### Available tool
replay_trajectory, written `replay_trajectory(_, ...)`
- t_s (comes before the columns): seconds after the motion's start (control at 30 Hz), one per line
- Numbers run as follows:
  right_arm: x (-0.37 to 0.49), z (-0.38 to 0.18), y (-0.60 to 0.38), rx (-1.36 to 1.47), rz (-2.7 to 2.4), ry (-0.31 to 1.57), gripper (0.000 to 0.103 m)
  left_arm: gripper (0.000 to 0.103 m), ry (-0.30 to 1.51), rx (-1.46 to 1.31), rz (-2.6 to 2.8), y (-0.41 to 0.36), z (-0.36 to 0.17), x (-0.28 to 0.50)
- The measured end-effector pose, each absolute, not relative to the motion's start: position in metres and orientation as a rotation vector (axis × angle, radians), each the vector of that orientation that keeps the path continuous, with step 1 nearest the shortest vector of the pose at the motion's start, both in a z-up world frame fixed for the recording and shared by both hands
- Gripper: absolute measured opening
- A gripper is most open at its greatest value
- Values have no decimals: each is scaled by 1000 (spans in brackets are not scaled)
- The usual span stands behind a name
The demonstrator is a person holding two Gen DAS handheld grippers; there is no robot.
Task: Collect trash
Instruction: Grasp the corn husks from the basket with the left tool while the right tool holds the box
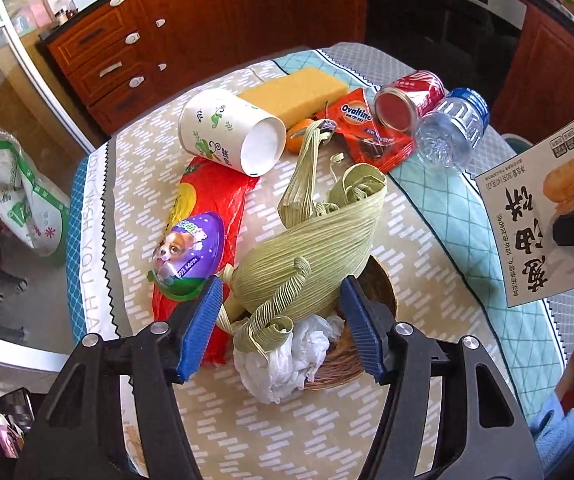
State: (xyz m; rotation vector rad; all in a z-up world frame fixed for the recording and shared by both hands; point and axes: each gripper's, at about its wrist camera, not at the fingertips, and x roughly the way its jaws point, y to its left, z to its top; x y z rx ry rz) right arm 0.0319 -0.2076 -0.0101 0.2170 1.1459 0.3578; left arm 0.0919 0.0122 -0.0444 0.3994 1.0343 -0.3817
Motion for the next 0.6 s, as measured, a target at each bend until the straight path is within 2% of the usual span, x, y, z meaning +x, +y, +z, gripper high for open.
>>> replay_trajectory(0.13, 30, -12, -208, 226, 358, 1149, 5, 62, 1042, 484, -399, 3, -55, 91)
replay_trajectory(0.17, 29, -12, -209, 227, 356, 1148, 5, 56, 1026, 505, -401, 1, -56, 88)
replay_trajectory(0.2, 29, -12, -210, 229, 354, 1147, 5, 43, 1004, 527, -391, 0, -55, 85)
replay_trajectory(0.23, 29, -13, -210, 232, 349, 1147, 5, 40, 995, 533, -386, 0, -54, 84)
replay_trajectory(0.33, 29, -16, -210, 240, 341, 1153, 5, 15, 993, 470, -383, 5, -42, 85)
replay_trajectory(0.6, 23, -16, -208, 239, 348, 1139, 5, 14, 931, 376, -390, 16, -3, 72)
